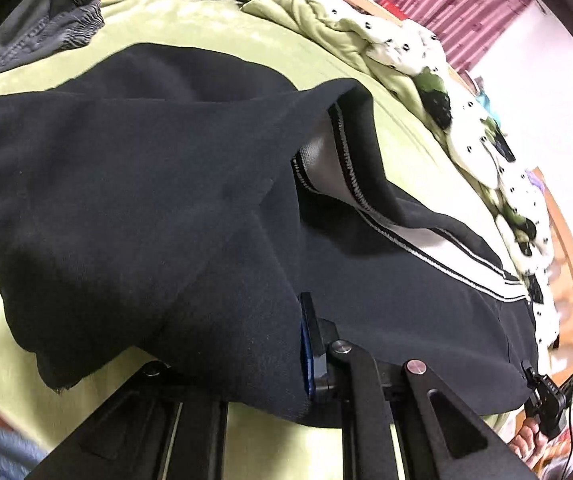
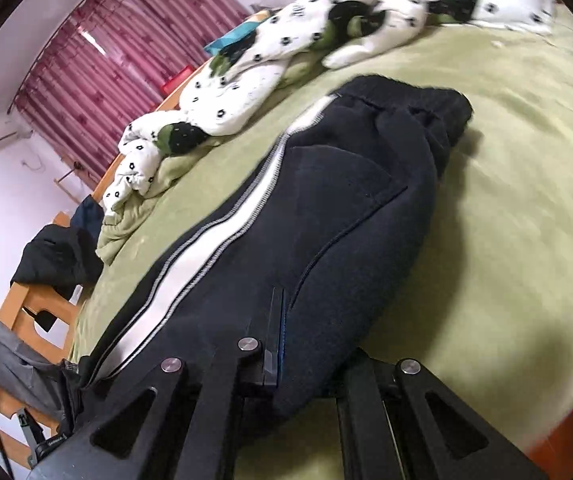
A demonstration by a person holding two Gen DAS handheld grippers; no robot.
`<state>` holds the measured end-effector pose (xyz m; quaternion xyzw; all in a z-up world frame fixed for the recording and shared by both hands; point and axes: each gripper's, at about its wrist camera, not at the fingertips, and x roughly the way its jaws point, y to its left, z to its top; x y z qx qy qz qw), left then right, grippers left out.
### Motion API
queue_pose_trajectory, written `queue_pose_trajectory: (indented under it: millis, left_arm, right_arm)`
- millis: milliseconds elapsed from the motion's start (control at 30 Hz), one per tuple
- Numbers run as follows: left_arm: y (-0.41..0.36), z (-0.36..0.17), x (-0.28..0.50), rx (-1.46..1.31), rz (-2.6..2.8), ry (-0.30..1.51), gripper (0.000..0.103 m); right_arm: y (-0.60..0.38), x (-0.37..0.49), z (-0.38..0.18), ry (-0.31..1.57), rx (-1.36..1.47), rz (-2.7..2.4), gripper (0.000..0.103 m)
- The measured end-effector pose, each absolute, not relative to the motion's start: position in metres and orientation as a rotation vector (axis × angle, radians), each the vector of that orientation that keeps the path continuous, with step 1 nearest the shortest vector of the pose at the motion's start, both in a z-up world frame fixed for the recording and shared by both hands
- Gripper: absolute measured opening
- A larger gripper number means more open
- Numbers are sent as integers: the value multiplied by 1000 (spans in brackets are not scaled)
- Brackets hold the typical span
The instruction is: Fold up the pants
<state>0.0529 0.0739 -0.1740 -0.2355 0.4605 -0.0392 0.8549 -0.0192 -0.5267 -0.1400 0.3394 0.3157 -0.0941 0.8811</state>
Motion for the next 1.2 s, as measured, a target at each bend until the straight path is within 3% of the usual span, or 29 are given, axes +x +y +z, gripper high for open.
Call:
queue_pose_trajectory:
  millis: [100, 267, 367, 433, 500, 733, 833, 900, 1033, 1133, 1200]
  left_arm:
    - [69, -178, 36, -442, -80, 976, 15]
    - [72, -184, 43, -479, -76, 1009, 19]
    - [66, -184, 31, -441, -75, 1013, 34]
    - [56, -183, 32, -424, -91, 1008, 50]
    - [49, -180, 30, -397, -92, 1003, 55]
    - [37, -173, 28, -311, -52, 1008, 55]
    - [42, -172, 23, -308, -39, 1009, 55]
    - [50, -171, 12, -296, -28, 1002, 55]
    - [62, -165, -1, -301, -15, 978, 55]
    - [74, -160, -8, -303, -2, 954, 55]
    - [80, -156, -13, -275, 18, 929, 55]
  right_arm:
    - [-530, -33, -151, 720, 686, -206, 9]
    - [-560, -60, -144, 640, 710, -281, 39]
    - [-586, -67, -142, 584, 765, -341, 52]
    - [-605, -55, -142, 583, 801, -323, 52]
    - [-616, -41, -140, 586, 797, -325, 52]
    - [-646, 24, -157, 685, 764, -365, 56]
    - [-645, 29, -152, 626, 712, -383, 37]
    - [-649, 20, -138, 547, 684, -360, 32]
    - [-663, 15, -131, 502, 692, -350, 32]
    - [-655, 24, -143, 590, 621, -415, 33]
    - [-649, 25, -145, 651, 554, -441, 39]
